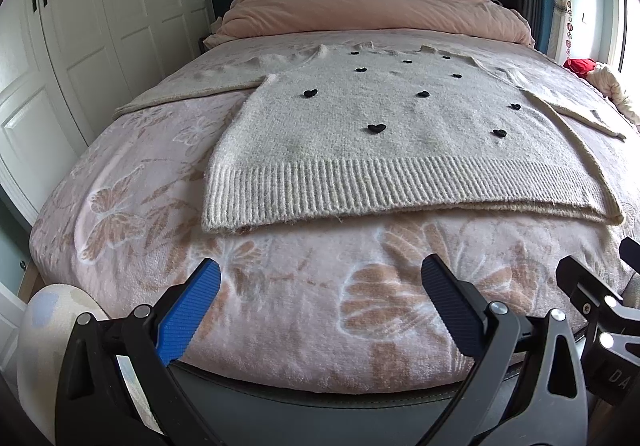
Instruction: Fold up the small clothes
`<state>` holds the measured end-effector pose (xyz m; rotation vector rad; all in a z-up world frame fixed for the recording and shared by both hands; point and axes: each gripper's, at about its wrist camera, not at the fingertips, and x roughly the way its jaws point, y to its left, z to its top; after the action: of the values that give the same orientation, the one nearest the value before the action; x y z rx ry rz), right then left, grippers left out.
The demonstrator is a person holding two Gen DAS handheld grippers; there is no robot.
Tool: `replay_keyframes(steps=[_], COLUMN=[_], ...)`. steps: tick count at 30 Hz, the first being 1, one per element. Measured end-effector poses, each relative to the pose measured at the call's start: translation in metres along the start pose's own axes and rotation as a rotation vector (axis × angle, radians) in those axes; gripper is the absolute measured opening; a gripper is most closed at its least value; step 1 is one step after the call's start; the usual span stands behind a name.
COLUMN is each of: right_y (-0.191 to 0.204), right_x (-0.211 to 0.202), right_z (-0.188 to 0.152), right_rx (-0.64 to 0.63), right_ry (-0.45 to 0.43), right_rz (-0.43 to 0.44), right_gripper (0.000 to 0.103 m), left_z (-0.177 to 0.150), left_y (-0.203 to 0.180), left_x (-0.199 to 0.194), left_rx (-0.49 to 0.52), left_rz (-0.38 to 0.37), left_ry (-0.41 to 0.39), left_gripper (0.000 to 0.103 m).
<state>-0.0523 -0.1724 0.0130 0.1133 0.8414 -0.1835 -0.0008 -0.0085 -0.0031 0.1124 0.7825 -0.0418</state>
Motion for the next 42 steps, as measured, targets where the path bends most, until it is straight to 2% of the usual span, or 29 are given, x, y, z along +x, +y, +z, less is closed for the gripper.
replay_keyframes(steps=[42], right_y=[-0.001], right_x=[0.0024], right_z=[-0.0036], right_rx=[0.001], right_ry=[0.011], right_rz=[0.003], right_gripper=[0.098], left_z=[-0.0025], left_y=[-0.0016], left_x=[0.0031], left_rx=[0.011], left_rz=[0.007], left_ry=[0.003], left_gripper=[0.098])
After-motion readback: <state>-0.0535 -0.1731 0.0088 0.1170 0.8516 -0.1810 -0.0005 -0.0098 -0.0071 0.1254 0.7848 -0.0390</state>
